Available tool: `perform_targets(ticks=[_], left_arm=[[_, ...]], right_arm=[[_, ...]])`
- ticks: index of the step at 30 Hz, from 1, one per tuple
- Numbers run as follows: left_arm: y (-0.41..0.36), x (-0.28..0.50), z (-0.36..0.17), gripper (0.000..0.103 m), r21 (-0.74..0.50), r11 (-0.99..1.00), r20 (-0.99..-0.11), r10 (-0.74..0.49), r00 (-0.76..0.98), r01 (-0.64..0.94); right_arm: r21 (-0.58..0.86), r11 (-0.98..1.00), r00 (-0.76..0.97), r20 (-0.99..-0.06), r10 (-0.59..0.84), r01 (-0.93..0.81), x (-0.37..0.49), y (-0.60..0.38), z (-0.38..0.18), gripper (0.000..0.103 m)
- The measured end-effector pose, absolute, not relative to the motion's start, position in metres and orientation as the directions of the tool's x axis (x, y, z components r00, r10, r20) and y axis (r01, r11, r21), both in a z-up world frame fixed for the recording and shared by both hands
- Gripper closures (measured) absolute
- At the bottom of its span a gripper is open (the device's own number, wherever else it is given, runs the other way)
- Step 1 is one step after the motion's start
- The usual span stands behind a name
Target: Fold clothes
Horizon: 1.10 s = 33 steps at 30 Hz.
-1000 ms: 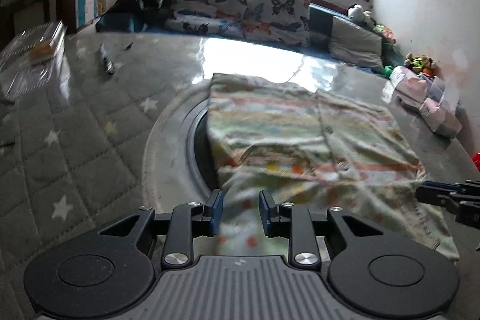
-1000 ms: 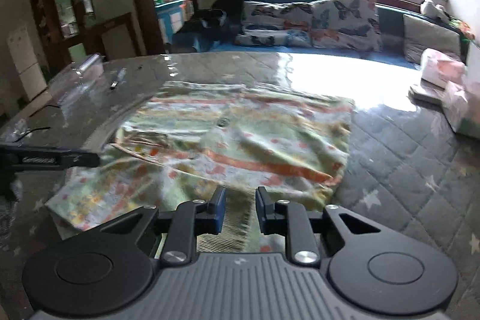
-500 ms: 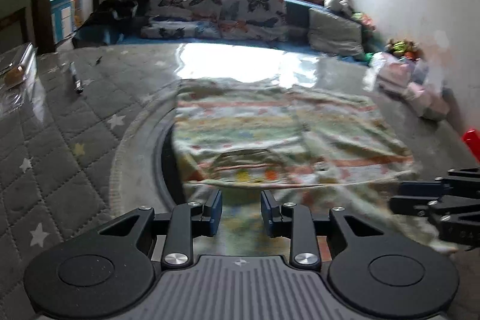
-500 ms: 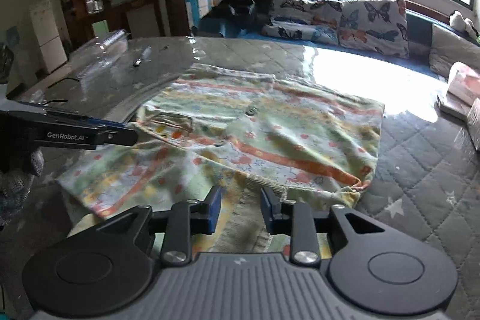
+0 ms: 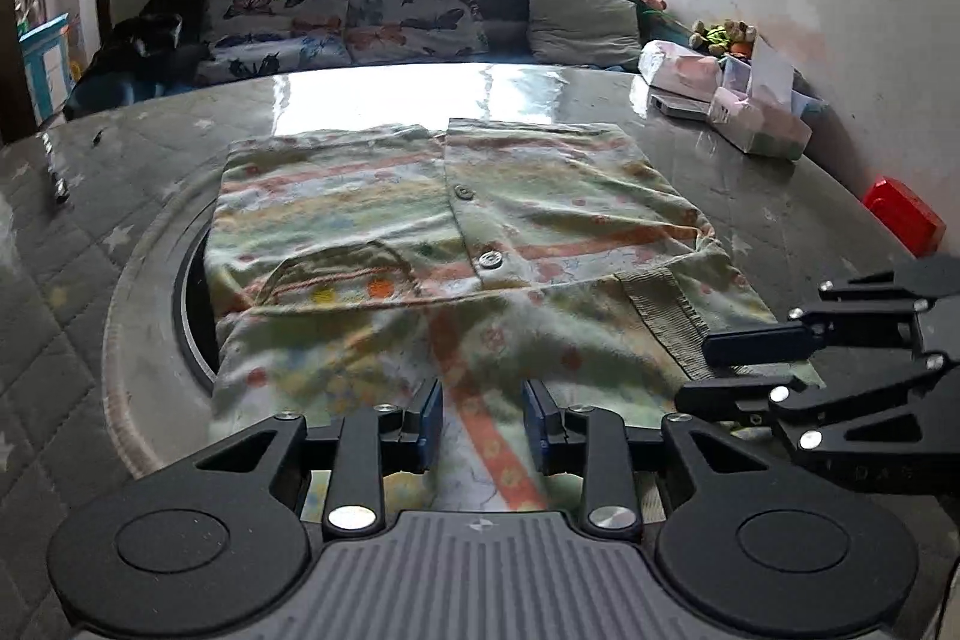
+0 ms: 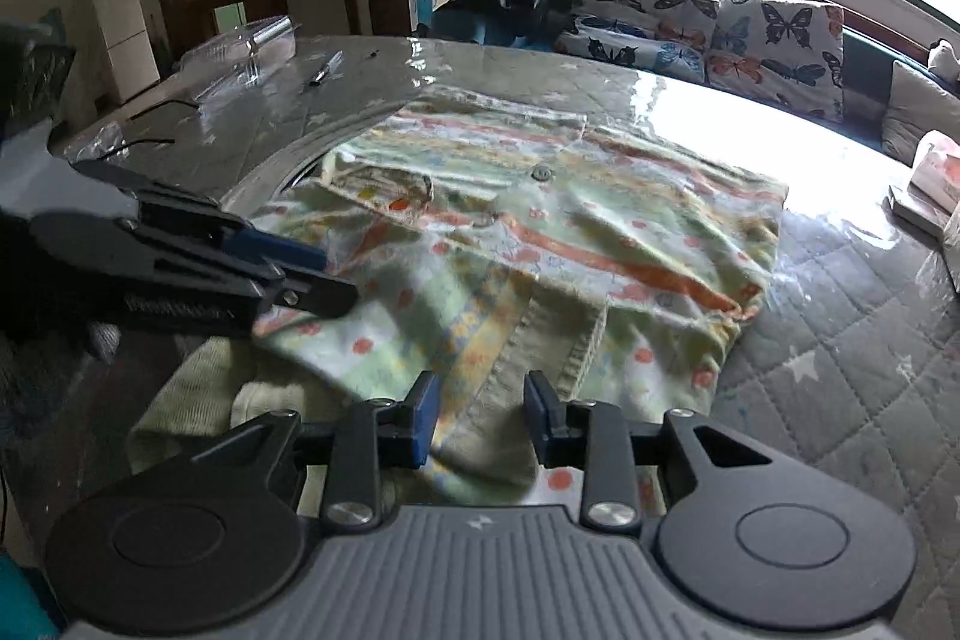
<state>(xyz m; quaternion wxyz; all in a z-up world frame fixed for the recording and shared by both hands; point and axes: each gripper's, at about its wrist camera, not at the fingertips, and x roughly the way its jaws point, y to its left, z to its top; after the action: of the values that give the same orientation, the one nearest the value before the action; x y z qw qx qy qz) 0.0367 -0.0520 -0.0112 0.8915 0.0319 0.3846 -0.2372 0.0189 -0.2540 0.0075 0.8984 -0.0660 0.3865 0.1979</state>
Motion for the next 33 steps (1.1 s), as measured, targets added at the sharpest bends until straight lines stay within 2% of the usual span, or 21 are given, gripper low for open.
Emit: perform_targets(ticks=[4,7,15,18,20,22,24,27,30,33], left_arm=[[-0.039,0.019,0.000,0.051,-0.134,0.892,-0.715,-0.388,0.582,0.432],[-0.029,0.004,0.008,0.050,-0.165,0.891,-0.730,-0.398,0.556,0.422],[-0.019,-0.024,0.006,0.049,-0.244,0.881,-0.781,-0.426,0.457,0.404],[-0.023,-0.024,0.000,0.051,-0.270,0.874,-0.790,-0.441,0.425,0.404],[-0.027,-0.025,-0.001,0.061,-0.287,0.862,-0.791,-0.459,0.405,0.417],[-0.030,-0.025,-0.001,0.077,-0.300,0.853,-0.791,-0.472,0.389,0.427],[-0.029,-0.022,0.002,0.088,-0.317,0.846,-0.783,-0.488,0.386,0.428],[-0.024,-0.013,0.015,0.091,-0.353,0.835,-0.754,-0.520,0.400,0.421],[-0.023,0.001,0.031,0.091,-0.373,0.826,-0.718,-0.546,0.431,0.423],[-0.025,0.017,0.040,0.091,-0.390,0.818,-0.696,-0.562,0.447,0.423]], right_arm=[[0.024,0.908,0.623,-0.720,0.306,-0.418,0.010,-0.255,0.010,0.072],[0.016,0.902,0.626,-0.715,0.311,-0.431,0.004,-0.257,0.015,0.066],[-0.043,0.875,0.627,-0.715,0.310,-0.483,-0.018,-0.258,0.024,0.064],[-0.068,0.865,0.630,-0.713,0.307,-0.497,-0.026,-0.260,0.026,0.061],[-0.081,0.860,0.633,-0.712,0.304,-0.504,-0.030,-0.261,0.027,0.061],[-0.085,0.859,0.634,-0.711,0.302,-0.505,-0.033,-0.263,0.028,0.060],[-0.094,0.856,0.635,-0.712,0.300,-0.509,-0.036,-0.266,0.028,0.056],[-0.109,0.841,0.630,-0.714,0.304,-0.530,-0.041,-0.267,0.026,0.053],[-0.111,0.819,0.614,-0.719,0.326,-0.564,-0.045,-0.267,0.023,0.043],[-0.111,0.804,0.608,-0.716,0.343,-0.584,-0.045,-0.262,0.020,0.043]])
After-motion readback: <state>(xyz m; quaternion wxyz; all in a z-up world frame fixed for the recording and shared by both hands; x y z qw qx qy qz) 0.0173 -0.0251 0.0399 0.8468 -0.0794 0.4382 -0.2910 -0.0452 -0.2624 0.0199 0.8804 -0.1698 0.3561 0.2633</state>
